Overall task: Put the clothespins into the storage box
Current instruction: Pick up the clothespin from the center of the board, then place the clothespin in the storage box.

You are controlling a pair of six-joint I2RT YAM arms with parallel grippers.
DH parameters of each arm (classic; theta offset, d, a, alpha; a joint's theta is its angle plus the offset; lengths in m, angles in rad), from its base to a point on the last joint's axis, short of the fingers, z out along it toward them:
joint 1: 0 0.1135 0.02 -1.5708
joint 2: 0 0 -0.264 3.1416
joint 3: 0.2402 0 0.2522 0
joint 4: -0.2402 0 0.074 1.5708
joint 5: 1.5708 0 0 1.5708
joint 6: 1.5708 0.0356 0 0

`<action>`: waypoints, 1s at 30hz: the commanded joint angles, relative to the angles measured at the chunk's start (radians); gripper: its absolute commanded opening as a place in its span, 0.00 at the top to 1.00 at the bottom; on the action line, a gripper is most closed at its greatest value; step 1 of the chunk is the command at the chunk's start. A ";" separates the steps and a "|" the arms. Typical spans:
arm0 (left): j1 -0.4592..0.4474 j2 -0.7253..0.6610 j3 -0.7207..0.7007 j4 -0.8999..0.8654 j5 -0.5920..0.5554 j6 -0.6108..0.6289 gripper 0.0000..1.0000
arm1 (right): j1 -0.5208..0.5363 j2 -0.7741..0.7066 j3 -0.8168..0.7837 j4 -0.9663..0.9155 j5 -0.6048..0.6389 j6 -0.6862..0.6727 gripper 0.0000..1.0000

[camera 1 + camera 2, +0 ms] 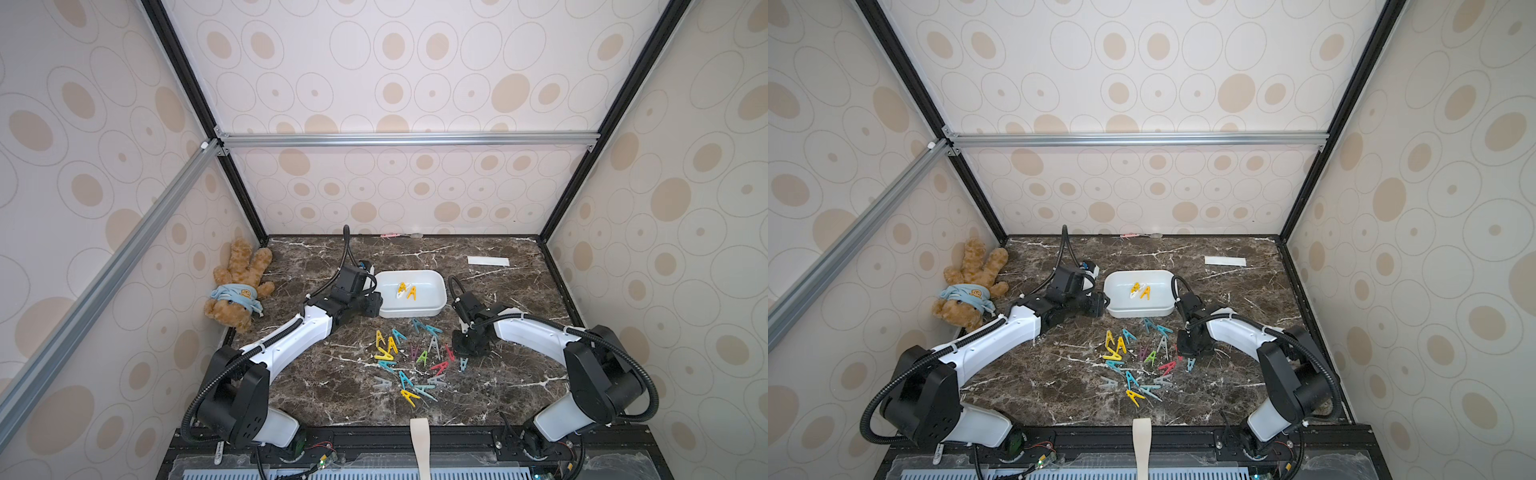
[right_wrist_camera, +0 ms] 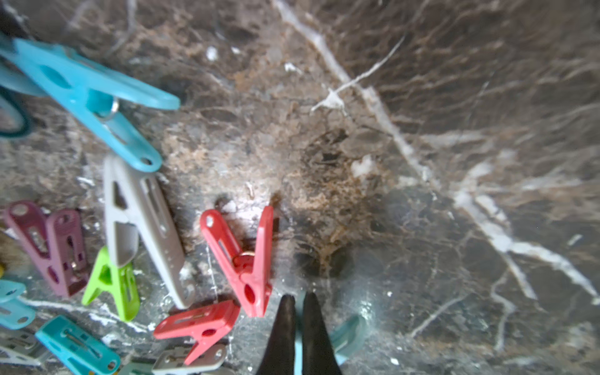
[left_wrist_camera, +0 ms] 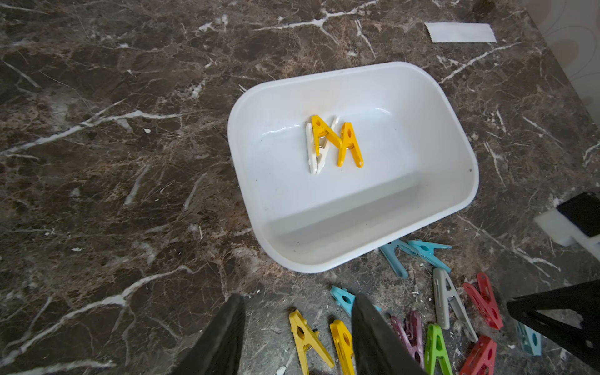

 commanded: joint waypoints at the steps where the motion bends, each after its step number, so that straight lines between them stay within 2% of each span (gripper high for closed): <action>1: 0.006 -0.030 0.002 -0.010 -0.025 -0.016 0.47 | -0.002 -0.057 0.081 -0.049 -0.001 -0.044 0.99; 7: 0.007 -0.038 -0.010 -0.006 -0.046 -0.065 0.49 | -0.002 0.021 0.323 -0.107 -0.071 -0.177 0.99; 13: 0.012 -0.018 -0.045 0.001 -0.047 -0.145 0.49 | -0.008 0.219 0.599 -0.109 -0.129 -0.278 0.99; 18: 0.012 -0.058 -0.094 -0.013 -0.053 -0.193 0.49 | -0.016 0.394 0.815 -0.102 -0.157 -0.313 0.99; 26: 0.011 -0.134 -0.142 -0.075 -0.106 -0.240 0.49 | -0.043 0.650 1.040 -0.127 -0.187 -0.350 0.99; 30: 0.012 -0.141 -0.151 -0.069 -0.096 -0.261 0.48 | -0.091 0.747 1.129 -0.161 -0.213 -0.371 0.99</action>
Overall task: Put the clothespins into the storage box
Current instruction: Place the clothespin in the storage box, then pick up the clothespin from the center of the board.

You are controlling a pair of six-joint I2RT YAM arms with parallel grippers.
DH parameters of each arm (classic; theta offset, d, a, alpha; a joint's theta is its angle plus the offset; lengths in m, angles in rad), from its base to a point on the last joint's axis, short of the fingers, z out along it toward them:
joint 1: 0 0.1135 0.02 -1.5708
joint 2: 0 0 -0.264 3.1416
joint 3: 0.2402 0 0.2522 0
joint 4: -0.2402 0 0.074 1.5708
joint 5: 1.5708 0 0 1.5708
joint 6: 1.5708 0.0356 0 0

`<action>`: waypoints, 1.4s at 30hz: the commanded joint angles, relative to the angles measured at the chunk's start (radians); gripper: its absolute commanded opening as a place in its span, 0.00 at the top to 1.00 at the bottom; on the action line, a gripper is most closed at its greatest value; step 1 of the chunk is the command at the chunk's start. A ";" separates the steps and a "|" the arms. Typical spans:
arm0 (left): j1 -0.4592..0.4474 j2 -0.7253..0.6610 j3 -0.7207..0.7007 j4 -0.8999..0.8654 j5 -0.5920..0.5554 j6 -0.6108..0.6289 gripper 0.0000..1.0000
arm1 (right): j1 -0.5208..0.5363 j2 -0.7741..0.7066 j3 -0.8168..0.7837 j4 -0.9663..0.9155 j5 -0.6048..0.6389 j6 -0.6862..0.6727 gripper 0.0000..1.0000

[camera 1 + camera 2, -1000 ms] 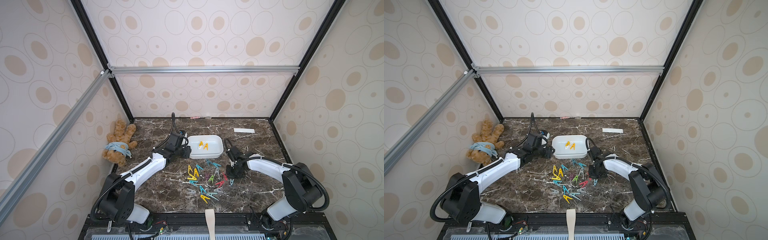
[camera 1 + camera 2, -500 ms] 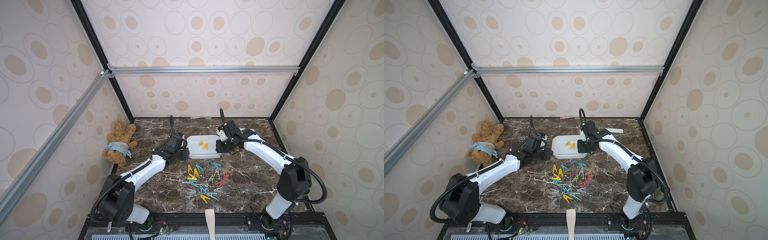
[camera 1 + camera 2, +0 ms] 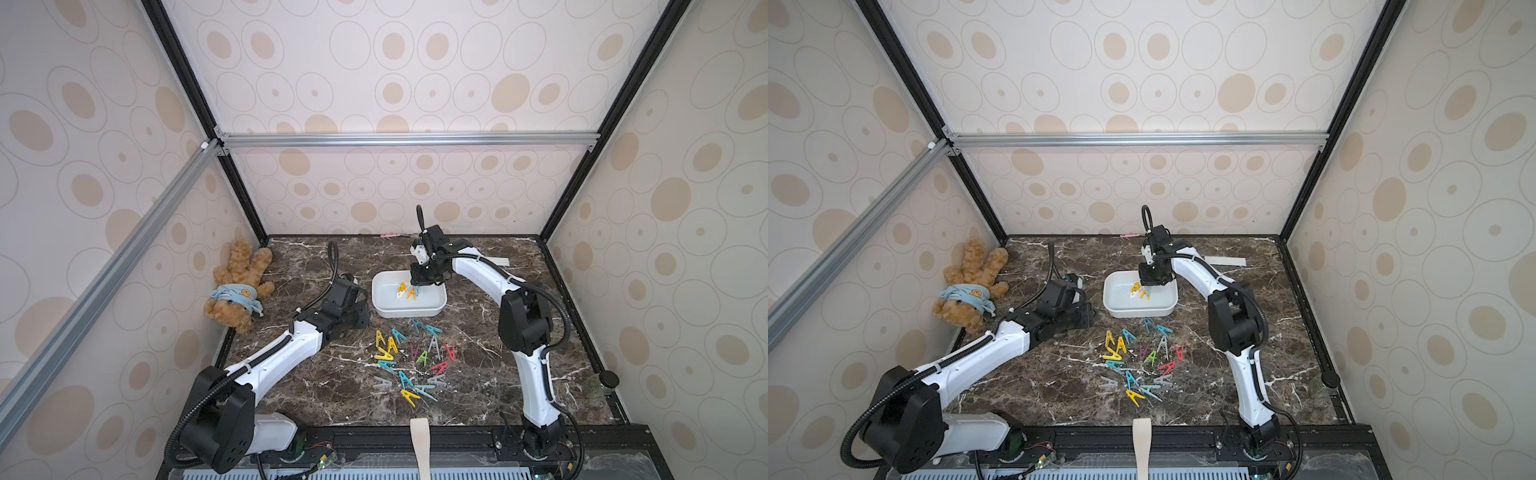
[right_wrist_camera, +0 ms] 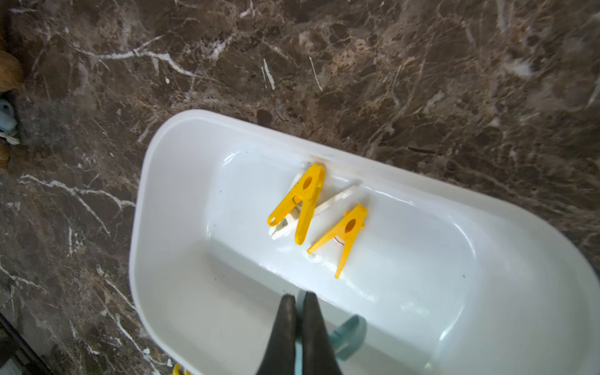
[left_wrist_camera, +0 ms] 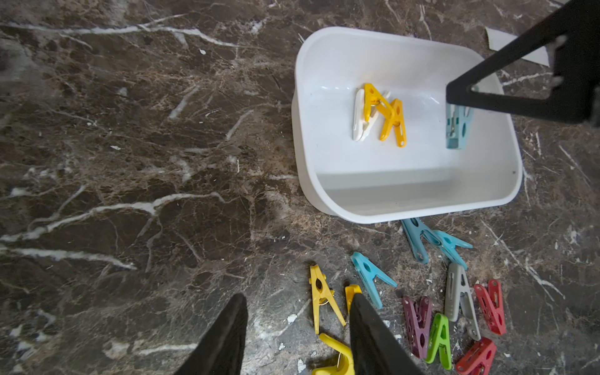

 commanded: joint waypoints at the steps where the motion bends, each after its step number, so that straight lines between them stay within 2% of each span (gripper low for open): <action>1: 0.005 -0.005 -0.003 -0.027 -0.010 -0.043 0.48 | -0.046 0.053 0.062 -0.061 -0.032 -0.039 0.98; 9: 0.004 0.014 -0.021 -0.044 0.035 -0.081 0.48 | -0.054 0.099 0.083 -0.071 -0.033 -0.075 0.94; 15: 0.002 0.034 0.021 -0.111 0.032 -0.062 0.44 | -0.054 0.079 0.074 -0.075 -0.019 -0.078 0.81; 20: -0.016 0.051 0.058 -0.156 0.006 -0.059 0.42 | -0.055 0.030 0.060 -0.081 -0.001 -0.097 0.79; 25: -0.061 0.079 0.098 -0.183 0.024 -0.053 0.46 | -0.053 -0.047 0.018 -0.082 -0.015 -0.101 0.79; 28: -0.100 0.099 0.128 -0.205 0.042 -0.041 0.49 | -0.052 -0.137 -0.073 -0.039 -0.030 -0.082 0.79; 35: -0.236 0.119 0.127 -0.219 0.067 -0.078 0.52 | -0.043 -0.417 -0.427 0.094 -0.027 -0.053 0.75; 39: -0.343 0.103 0.109 -0.232 0.068 -0.135 0.52 | -0.026 -0.570 -0.635 0.171 -0.002 -0.027 0.72; 42: -0.433 0.100 0.099 -0.254 0.078 -0.218 0.51 | -0.021 -0.638 -0.719 0.184 -0.006 -0.023 0.71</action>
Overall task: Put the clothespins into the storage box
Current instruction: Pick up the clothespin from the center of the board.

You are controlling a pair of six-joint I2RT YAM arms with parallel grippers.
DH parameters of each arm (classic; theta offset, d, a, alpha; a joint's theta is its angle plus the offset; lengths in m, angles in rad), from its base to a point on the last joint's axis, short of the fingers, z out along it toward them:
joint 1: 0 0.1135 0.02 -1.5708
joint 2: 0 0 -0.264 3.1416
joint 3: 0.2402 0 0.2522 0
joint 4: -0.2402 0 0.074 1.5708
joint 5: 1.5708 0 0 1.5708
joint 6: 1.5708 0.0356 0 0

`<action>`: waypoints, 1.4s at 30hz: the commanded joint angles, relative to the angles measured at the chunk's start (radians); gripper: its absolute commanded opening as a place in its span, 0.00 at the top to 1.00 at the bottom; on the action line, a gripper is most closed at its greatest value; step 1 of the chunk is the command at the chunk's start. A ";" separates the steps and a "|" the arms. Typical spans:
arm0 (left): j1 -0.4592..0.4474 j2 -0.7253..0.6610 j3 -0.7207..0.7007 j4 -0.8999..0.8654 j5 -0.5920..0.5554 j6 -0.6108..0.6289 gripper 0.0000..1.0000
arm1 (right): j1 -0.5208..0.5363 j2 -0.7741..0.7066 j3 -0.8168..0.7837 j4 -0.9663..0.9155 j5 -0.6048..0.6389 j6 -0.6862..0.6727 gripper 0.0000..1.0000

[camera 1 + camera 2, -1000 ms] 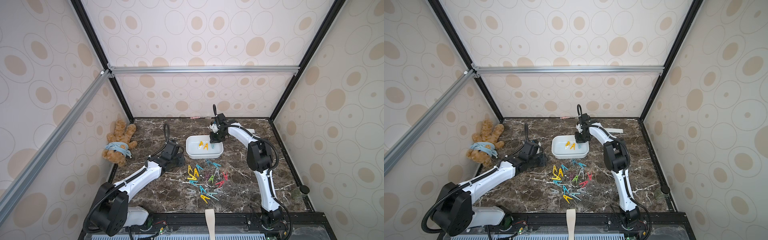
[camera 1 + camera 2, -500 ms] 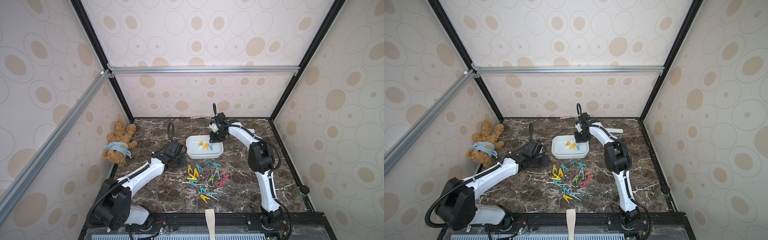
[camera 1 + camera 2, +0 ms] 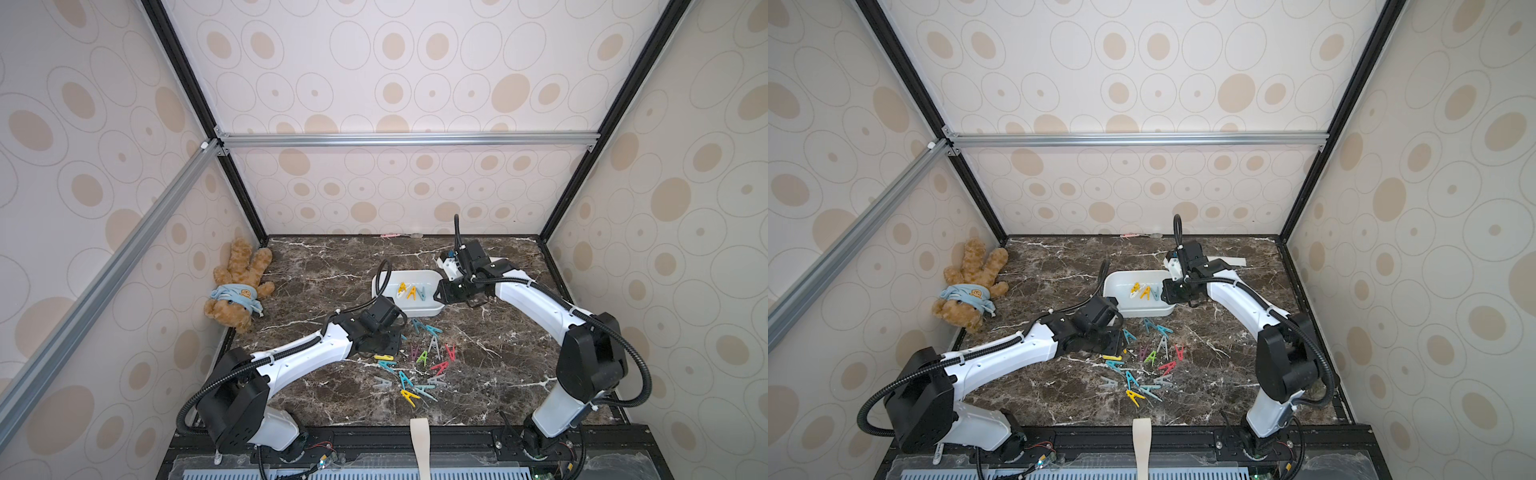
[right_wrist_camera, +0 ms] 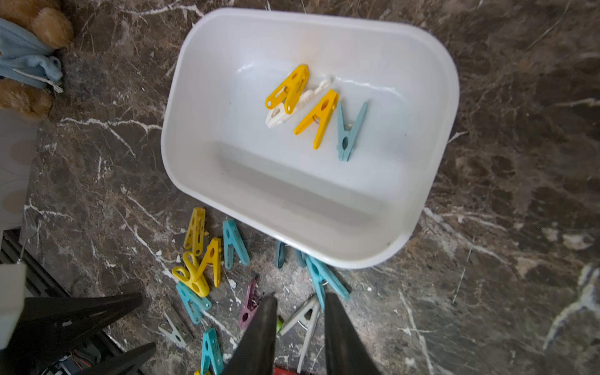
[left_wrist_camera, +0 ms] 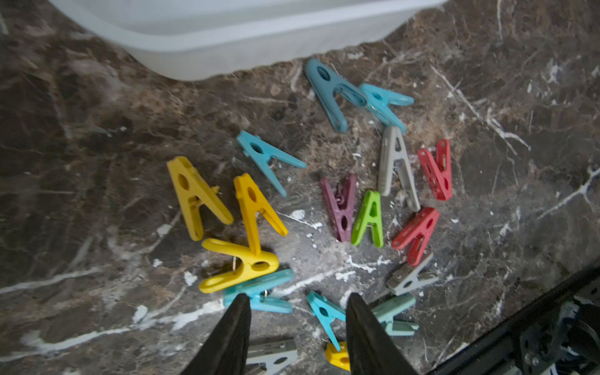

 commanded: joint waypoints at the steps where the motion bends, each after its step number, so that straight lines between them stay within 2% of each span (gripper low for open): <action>1: -0.096 -0.024 -0.015 -0.054 0.007 -0.127 0.51 | 0.010 -0.059 -0.073 0.046 0.007 0.014 0.71; 6: -0.264 -0.041 -0.080 -0.035 -0.002 -0.301 0.52 | 0.010 -0.110 -0.148 0.087 -0.014 0.029 0.71; 14: -0.427 0.003 -0.110 -0.007 0.009 -0.445 0.53 | 0.010 -0.135 -0.193 0.152 -0.045 0.063 0.72; 26: -0.433 0.140 -0.046 -0.006 -0.013 -0.425 0.52 | 0.010 -0.152 -0.233 0.167 -0.054 0.053 0.71; 42: -0.368 0.178 -0.061 0.020 -0.015 -0.420 0.58 | 0.010 -0.151 -0.250 0.169 -0.058 0.030 0.71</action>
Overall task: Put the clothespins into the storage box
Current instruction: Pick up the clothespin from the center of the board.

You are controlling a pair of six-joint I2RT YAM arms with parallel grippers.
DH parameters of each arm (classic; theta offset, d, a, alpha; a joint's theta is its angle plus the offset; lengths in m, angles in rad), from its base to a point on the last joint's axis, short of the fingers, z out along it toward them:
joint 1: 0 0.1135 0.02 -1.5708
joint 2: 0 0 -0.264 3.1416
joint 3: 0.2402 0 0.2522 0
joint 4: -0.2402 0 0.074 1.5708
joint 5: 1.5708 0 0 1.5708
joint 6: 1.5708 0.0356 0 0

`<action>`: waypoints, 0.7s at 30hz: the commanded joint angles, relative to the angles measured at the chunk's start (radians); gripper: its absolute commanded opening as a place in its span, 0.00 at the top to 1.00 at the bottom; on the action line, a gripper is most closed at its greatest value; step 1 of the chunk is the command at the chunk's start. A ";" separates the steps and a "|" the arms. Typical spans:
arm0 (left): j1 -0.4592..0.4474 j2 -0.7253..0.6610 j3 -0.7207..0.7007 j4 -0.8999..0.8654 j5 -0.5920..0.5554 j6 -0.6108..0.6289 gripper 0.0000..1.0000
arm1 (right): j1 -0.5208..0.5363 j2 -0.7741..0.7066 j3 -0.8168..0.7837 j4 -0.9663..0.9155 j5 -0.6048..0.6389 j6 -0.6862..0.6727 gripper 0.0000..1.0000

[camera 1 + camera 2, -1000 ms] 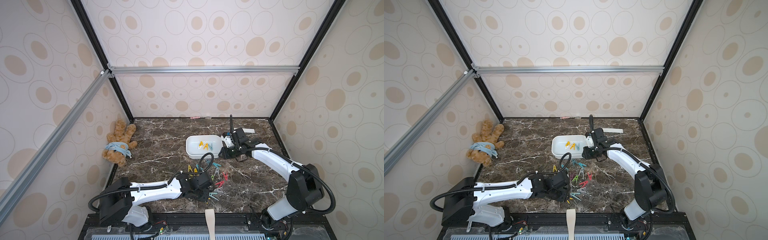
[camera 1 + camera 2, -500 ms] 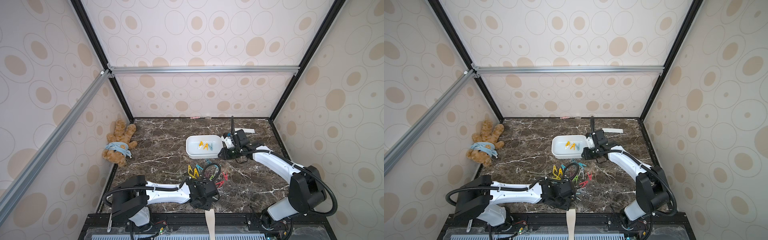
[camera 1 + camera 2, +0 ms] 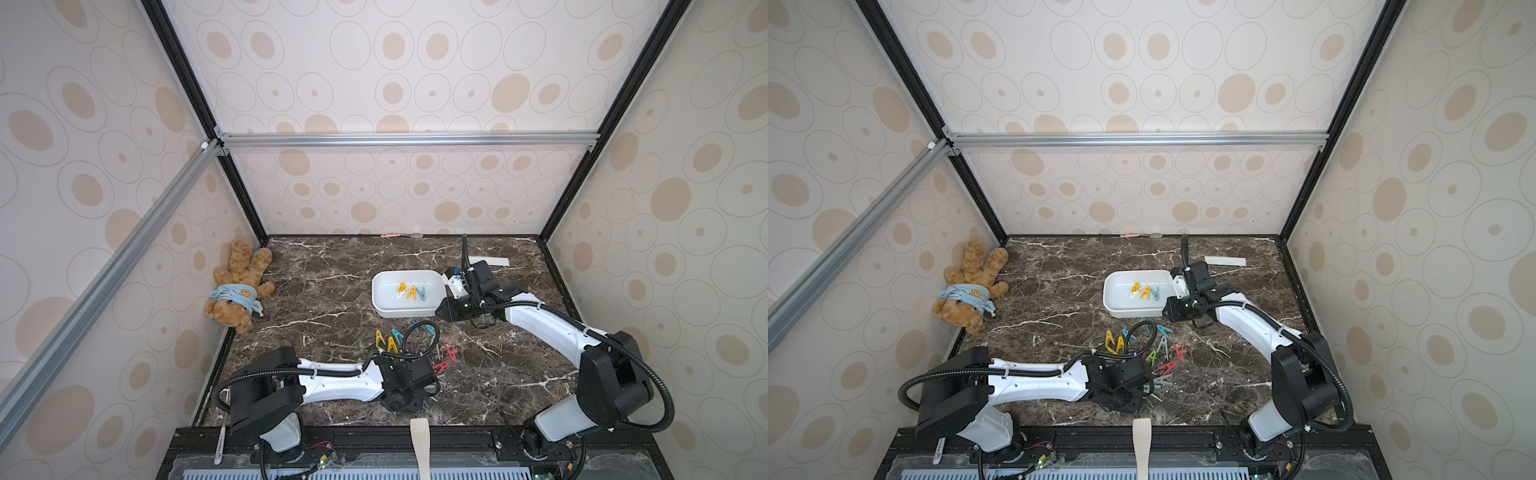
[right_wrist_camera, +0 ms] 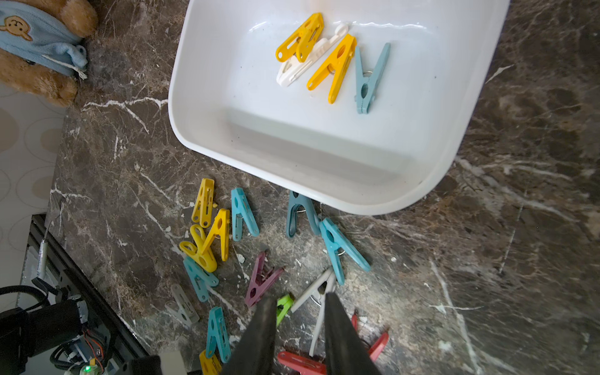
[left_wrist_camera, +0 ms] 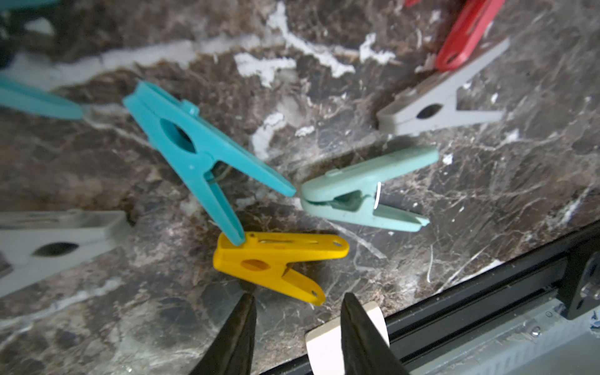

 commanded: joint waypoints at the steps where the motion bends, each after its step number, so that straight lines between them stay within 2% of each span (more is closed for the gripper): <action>1: 0.009 0.028 0.023 -0.013 -0.025 -0.005 0.60 | 0.003 -0.016 -0.009 -0.005 -0.004 -0.020 0.71; 9: 0.012 0.058 0.039 -0.043 -0.048 0.005 0.66 | 0.003 -0.010 -0.010 0.000 -0.006 -0.017 0.71; 21: 0.012 0.033 0.049 -0.118 -0.088 0.014 0.89 | 0.003 -0.033 -0.008 -0.009 -0.007 -0.010 0.71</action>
